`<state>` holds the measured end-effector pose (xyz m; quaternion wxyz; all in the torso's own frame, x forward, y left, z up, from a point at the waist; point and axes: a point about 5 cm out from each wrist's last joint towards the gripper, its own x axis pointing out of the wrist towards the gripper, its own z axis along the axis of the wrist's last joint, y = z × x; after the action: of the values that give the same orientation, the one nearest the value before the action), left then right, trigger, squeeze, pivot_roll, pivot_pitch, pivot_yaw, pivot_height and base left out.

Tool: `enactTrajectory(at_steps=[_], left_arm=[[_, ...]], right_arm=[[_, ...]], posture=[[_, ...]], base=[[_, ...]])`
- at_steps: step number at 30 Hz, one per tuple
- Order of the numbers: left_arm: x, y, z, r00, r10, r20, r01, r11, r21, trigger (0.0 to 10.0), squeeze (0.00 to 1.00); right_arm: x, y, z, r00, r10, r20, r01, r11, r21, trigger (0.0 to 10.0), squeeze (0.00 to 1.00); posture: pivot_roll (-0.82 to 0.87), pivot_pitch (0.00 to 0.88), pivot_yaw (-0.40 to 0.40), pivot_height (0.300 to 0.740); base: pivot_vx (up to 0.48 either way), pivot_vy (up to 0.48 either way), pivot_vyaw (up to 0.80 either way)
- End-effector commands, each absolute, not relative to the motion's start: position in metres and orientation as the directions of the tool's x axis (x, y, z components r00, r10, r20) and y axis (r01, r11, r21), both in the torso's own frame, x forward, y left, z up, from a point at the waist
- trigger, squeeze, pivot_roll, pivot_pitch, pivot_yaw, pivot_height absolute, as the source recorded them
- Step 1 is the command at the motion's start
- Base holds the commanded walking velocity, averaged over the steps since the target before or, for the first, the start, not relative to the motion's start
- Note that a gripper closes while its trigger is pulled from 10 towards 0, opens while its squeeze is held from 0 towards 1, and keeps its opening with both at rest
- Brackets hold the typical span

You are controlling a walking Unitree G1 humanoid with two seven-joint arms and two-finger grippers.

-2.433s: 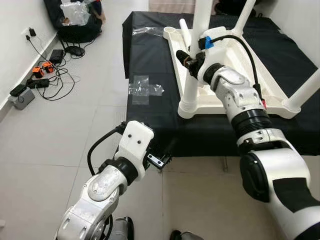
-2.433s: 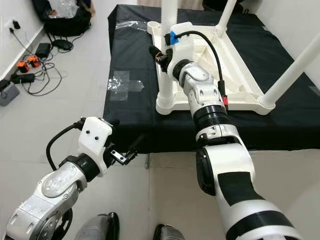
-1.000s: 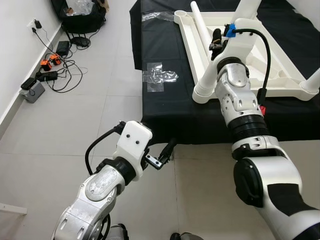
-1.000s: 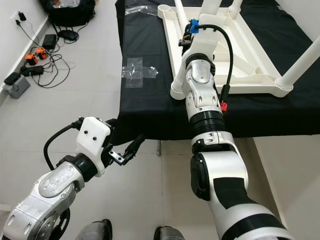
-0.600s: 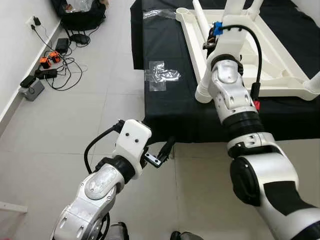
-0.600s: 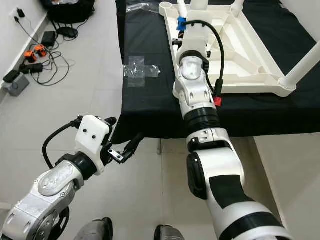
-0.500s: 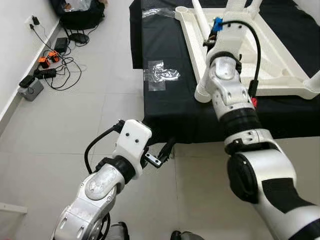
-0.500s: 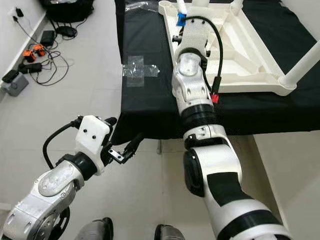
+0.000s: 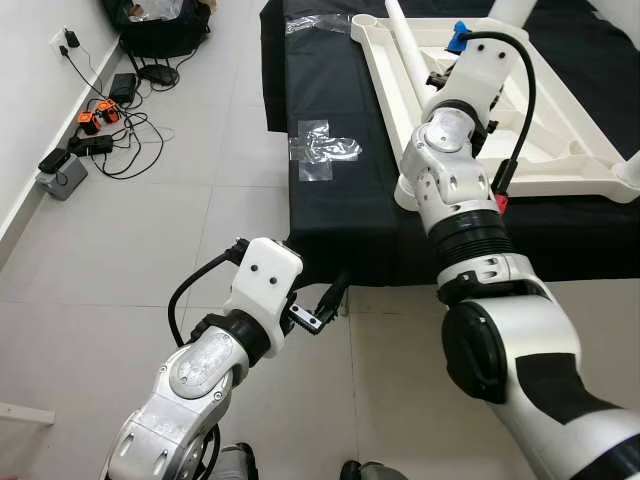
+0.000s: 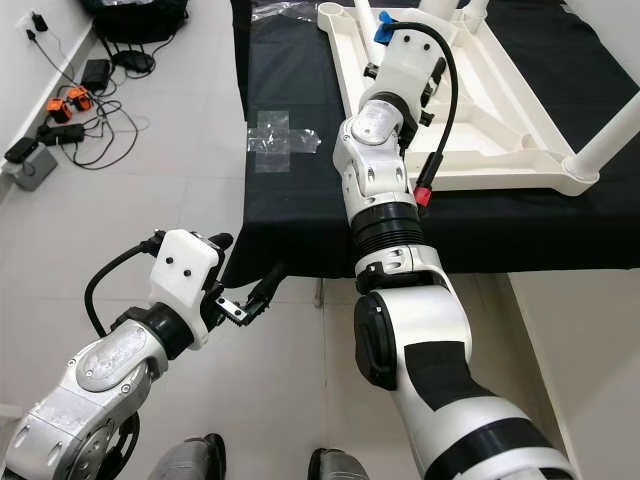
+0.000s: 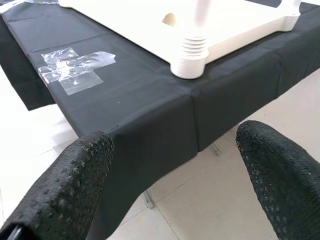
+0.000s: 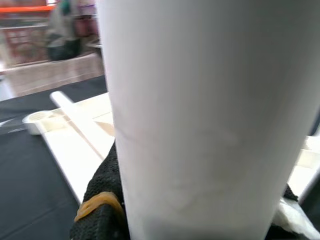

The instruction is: Building children table

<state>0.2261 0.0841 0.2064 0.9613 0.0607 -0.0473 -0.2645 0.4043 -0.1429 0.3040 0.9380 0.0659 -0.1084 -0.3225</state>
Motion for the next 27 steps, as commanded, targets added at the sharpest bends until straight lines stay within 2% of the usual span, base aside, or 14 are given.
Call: enactTrajectory(at_steps=[1,10,21,26,27], left_arm=[[0.225,0.085,0.205,0.857,-0.512,0.050,0.502,0.853,0.140,10.0,0.00],[0.226,0.085,0.205,0.860,-0.508,0.054,0.497,0.856,0.141,10.0,0.00],[0.227,0.085,0.206,0.861,-0.505,0.057,0.493,0.858,0.141,10.0,0.00],[0.227,0.085,0.207,0.862,-0.502,0.060,0.491,0.860,0.142,10.0,0.00],[0.227,0.085,0.207,0.862,-0.503,0.061,0.491,0.860,0.143,10.0,0.00]], right_arm=[[0.402,-0.157,0.242,0.705,-0.708,-0.052,0.709,0.703,0.055,0.0,0.00],[0.398,-0.161,0.239,0.625,-0.781,-0.013,0.781,0.624,0.013,0.0,0.00],[0.399,-0.168,0.228,0.560,-0.823,-0.092,0.827,0.563,0.000,0.0,0.00],[0.396,-0.183,0.222,0.481,-0.864,-0.151,0.876,0.480,0.042,0.0,0.00],[0.394,-0.189,0.223,0.445,-0.882,-0.157,0.895,0.443,0.049,0.0,0.00]], posture=[[0.07,0.221,-0.071,0.740],[0.07,0.225,-0.075,0.740],[0.07,0.230,-0.078,0.740],[0.08,0.230,-0.080,0.740],[0.08,0.231,-0.082,0.740]], base=[[0.000,0.000,0.00],[0.000,0.000,0.00],[0.000,0.000,0.00],[0.000,0.000,0.00],[0.000,0.000,0.00]])
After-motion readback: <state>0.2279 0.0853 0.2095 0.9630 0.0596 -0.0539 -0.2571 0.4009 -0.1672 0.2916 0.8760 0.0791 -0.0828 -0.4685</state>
